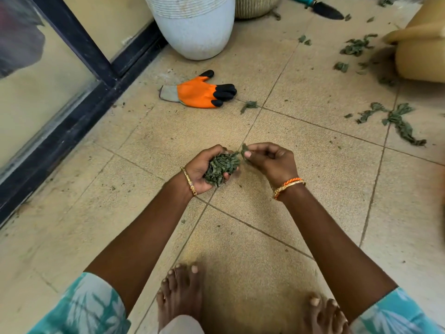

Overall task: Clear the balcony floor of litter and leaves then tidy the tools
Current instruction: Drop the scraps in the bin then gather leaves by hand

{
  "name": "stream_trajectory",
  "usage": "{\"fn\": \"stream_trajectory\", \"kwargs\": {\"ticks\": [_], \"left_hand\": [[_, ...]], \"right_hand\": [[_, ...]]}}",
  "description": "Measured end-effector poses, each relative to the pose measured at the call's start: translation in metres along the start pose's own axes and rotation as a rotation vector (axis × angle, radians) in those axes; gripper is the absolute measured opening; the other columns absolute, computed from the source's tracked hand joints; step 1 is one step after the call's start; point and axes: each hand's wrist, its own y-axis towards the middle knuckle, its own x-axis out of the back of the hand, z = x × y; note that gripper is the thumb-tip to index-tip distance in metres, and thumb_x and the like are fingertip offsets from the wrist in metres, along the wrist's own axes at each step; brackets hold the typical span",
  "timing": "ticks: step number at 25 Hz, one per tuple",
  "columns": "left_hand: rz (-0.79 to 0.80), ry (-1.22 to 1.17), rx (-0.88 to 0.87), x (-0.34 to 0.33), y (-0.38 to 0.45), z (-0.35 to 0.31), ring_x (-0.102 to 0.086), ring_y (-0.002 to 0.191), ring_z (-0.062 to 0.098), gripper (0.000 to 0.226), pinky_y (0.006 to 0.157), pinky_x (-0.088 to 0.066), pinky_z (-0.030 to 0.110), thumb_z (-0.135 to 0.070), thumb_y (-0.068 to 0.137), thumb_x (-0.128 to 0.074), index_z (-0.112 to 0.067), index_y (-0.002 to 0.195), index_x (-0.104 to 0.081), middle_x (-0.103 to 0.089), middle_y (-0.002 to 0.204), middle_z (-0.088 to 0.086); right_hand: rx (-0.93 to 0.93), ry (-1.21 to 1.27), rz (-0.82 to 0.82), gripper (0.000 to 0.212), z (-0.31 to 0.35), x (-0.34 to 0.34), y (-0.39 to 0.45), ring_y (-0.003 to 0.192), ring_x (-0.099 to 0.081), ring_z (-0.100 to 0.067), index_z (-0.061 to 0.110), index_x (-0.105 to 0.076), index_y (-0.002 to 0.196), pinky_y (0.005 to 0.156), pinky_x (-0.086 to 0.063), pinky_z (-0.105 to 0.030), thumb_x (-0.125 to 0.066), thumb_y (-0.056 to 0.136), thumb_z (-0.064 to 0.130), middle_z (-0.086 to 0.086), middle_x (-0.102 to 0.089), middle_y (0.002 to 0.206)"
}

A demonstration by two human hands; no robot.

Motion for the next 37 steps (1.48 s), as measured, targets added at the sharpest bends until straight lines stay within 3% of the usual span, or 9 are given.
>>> {"fn": "stream_trajectory", "kwargs": {"ticks": [3, 6, 9, 14, 19, 23, 26, 32, 37], "left_hand": [[0.041, 0.07, 0.006, -0.01, 0.007, -0.01, -0.063, 0.061, 0.013, 0.03, 0.039, -0.044, 0.016, -0.015, 0.096, -0.035, -0.004, 0.095, -0.064, -0.063, 0.08, 0.01], [-0.002, 0.113, -0.018, -0.013, 0.025, -0.017, -0.059, 0.059, 0.01, 0.029, 0.038, -0.045, 0.017, -0.016, 0.095, -0.039, -0.006, 0.099, -0.066, -0.06, 0.082, 0.009], [-0.184, 0.104, -0.078, -0.004, 0.037, -0.028, -0.059, 0.053, 0.013, 0.014, 0.036, -0.043, 0.017, -0.017, 0.093, -0.045, -0.009, 0.09, -0.057, -0.057, 0.08, 0.009], [-0.358, -0.009, -0.108, 0.031, 0.04, -0.052, -0.06, 0.054, 0.016, 0.018, 0.035, -0.04, 0.016, -0.021, 0.092, -0.049, -0.01, 0.079, -0.056, -0.061, 0.072, 0.008], [-0.387, -0.014, -0.094, 0.041, 0.048, -0.057, -0.057, 0.049, 0.016, 0.015, 0.035, -0.04, 0.016, -0.019, 0.09, -0.052, -0.01, 0.079, -0.054, -0.06, 0.067, 0.008], [-0.399, 0.0, -0.111, 0.035, 0.053, -0.057, -0.056, 0.046, 0.015, 0.013, 0.035, -0.039, 0.015, -0.019, 0.088, -0.058, -0.014, 0.076, -0.056, -0.061, 0.061, 0.005], [-0.427, 0.047, -0.114, 0.028, 0.055, -0.057, -0.057, 0.044, 0.015, 0.015, 0.036, -0.039, 0.015, -0.022, 0.085, -0.066, -0.014, 0.077, -0.057, -0.061, 0.064, 0.005], [-0.309, 0.208, -0.089, 0.001, 0.059, -0.053, -0.053, 0.054, 0.015, 0.023, 0.042, -0.041, 0.018, -0.035, 0.083, -0.069, -0.016, 0.079, -0.058, -0.062, 0.058, 0.0], [-0.051, 0.355, -0.084, -0.041, 0.068, -0.041, -0.062, 0.06, 0.007, 0.025, 0.048, -0.046, 0.018, -0.043, 0.085, -0.064, -0.019, 0.095, -0.062, -0.064, 0.075, -0.003]], "right_hand": [[0.071, -0.189, -0.063, 0.045, 0.008, -0.013, 0.016, 0.075, -0.068, -0.012, 0.016, -0.054, 0.107, 0.071, -0.057, -0.026, -0.078, 0.071, 0.003, -0.002, -0.068, 0.078], [0.173, -0.398, -0.023, 0.034, 0.012, -0.019, 0.038, 0.073, -0.068, -0.008, 0.017, -0.059, 0.103, 0.071, -0.055, -0.021, -0.074, 0.075, 0.004, 0.0, -0.069, 0.074], [0.326, -0.598, 0.045, 0.013, 0.021, -0.021, 0.076, 0.088, -0.063, -0.013, 0.016, -0.068, 0.091, 0.08, -0.051, -0.027, -0.065, 0.082, 0.007, 0.002, -0.068, 0.091], [0.461, -1.215, 0.129, 0.043, 0.015, -0.026, 0.161, 0.132, -0.034, -0.033, 0.006, -0.054, 0.128, 0.109, -0.025, -0.033, -0.053, 0.085, 0.001, -0.02, -0.043, 0.139], [0.686, -1.309, 0.032, 0.024, -0.02, -0.025, 0.161, 0.094, -0.058, -0.037, -0.004, -0.067, 0.091, 0.076, -0.048, -0.036, -0.051, 0.077, -0.016, -0.024, -0.065, 0.093], [0.64, -1.408, -0.028, 0.025, -0.012, -0.03, 0.166, 0.098, -0.055, -0.037, -0.005, -0.067, 0.097, 0.075, -0.05, -0.038, -0.05, 0.081, -0.015, -0.023, -0.063, 0.096], [0.488, -1.195, -0.077, 0.027, 0.001, -0.032, 0.161, 0.092, -0.059, -0.031, -0.001, -0.07, 0.094, 0.079, -0.049, -0.03, -0.052, 0.079, -0.014, -0.019, -0.066, 0.096], [-0.033, -0.064, -0.112, 0.014, 0.034, -0.008, 0.108, 0.058, -0.065, -0.007, 0.001, -0.068, 0.08, 0.062, -0.055, -0.017, -0.063, 0.079, -0.012, -0.002, -0.068, 0.065], [-0.126, 0.126, -0.031, 0.02, 0.054, 0.012, 0.065, 0.057, -0.067, -0.013, 0.004, -0.058, 0.088, 0.063, -0.058, -0.023, -0.065, 0.078, -0.013, -0.006, -0.069, 0.064]]}}
